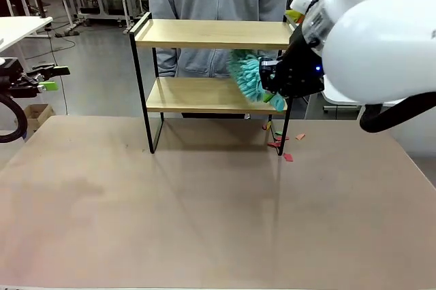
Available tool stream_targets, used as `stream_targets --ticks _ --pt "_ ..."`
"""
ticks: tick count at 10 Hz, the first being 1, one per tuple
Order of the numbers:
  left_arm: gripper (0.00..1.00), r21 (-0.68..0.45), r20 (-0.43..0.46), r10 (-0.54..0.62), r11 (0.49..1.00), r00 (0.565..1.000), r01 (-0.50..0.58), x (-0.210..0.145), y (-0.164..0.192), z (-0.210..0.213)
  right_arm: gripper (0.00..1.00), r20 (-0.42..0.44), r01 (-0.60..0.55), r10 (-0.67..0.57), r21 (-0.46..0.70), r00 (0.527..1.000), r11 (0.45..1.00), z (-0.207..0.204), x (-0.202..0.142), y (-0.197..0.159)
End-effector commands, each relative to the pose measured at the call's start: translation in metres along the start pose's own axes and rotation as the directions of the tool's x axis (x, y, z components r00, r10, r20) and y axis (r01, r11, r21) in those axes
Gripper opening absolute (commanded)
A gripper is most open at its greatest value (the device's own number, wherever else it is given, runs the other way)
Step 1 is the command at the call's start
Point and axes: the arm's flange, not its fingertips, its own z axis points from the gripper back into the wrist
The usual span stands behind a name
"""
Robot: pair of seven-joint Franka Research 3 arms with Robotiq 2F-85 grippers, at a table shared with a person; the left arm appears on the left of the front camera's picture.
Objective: Clean the shelf.
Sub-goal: Clean the specific section of the Shelf indicated by the human with the Duster.
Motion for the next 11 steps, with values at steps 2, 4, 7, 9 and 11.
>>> stream_targets --ticks 2,4,7,9,11 --pt "1.0 0.001 0.002 -0.006 1.0 1.0 0.006 0.004 -0.002 0.0 0.13 -0.136 -0.174 0.199 0.173 0.97 0.969 0.015 -0.007 -0.023" --pt "1.0 0.001 0.002 -0.006 1.0 1.0 0.006 0.004 -0.002 0.0 0.13 -0.162 -0.336 0.385 0.266 0.908 0.904 0.024 -0.011 -0.03" --pt "1.0 0.001 0.002 -0.006 1.0 1.0 0.006 0.004 -0.002 0.0 0.13 -0.197 -0.463 0.555 0.371 0.808 0.805 0.033 -0.018 -0.051" --pt "1.0 0.001 0.002 -0.006 1.0 1.0 0.006 0.004 -0.002 0.0 0.13 -0.248 -0.513 0.619 0.379 0.746 0.77 0.039 -0.031 -0.064" --pt "1.0 0.001 0.002 -0.006 1.0 1.0 0.006 0.004 -0.002 0.0 0.13 -0.284 -0.534 0.658 0.407 0.697 0.741 0.042 -0.05 -0.089"
